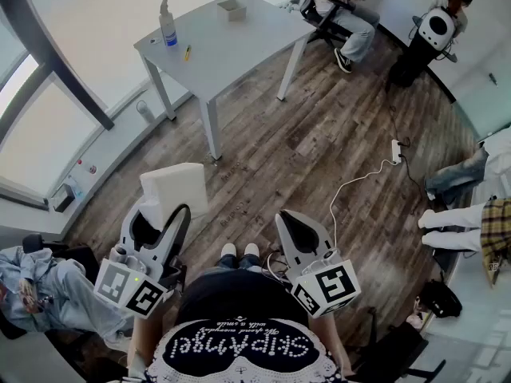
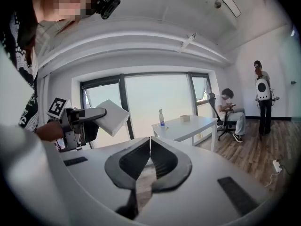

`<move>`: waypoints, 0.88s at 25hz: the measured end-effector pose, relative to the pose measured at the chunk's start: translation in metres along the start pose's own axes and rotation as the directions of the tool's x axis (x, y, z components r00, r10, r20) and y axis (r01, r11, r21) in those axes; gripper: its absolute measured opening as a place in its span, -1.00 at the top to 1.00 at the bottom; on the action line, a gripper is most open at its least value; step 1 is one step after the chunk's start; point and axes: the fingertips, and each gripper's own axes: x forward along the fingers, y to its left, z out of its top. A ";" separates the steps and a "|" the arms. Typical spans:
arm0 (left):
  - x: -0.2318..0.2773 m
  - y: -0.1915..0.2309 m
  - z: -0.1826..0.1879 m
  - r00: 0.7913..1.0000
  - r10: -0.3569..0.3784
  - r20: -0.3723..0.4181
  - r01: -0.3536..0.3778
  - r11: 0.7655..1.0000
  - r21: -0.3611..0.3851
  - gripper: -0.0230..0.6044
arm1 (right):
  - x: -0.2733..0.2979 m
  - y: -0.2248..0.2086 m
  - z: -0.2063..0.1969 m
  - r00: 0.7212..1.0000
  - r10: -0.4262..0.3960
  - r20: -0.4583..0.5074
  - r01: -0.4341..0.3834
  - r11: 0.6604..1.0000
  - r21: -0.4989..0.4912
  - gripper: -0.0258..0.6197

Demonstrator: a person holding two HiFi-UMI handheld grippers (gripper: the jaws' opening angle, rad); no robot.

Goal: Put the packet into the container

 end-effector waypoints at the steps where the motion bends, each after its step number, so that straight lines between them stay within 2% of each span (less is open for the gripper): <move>1: 0.001 0.001 0.002 1.000 0.002 0.006 -0.002 1.000 0.001 0.01 | 0.001 -0.001 0.001 1.000 0.000 0.000 0.000 1.000 -0.002 0.87; 14: 0.006 0.002 0.004 0.998 0.036 0.048 -0.035 0.999 -0.024 0.01 | 0.008 -0.008 0.005 0.999 0.037 0.006 -0.037 0.999 -0.015 0.87; 19: 0.019 -0.007 -0.002 0.998 0.043 0.041 -0.042 0.999 -0.016 0.01 | 0.003 -0.026 0.000 0.999 0.033 0.007 -0.033 0.999 0.007 0.87; 22: 0.029 -0.014 -0.003 0.999 0.041 0.035 -0.041 0.999 -0.002 0.01 | 0.001 -0.032 0.003 0.997 0.066 0.041 -0.067 0.997 0.030 0.87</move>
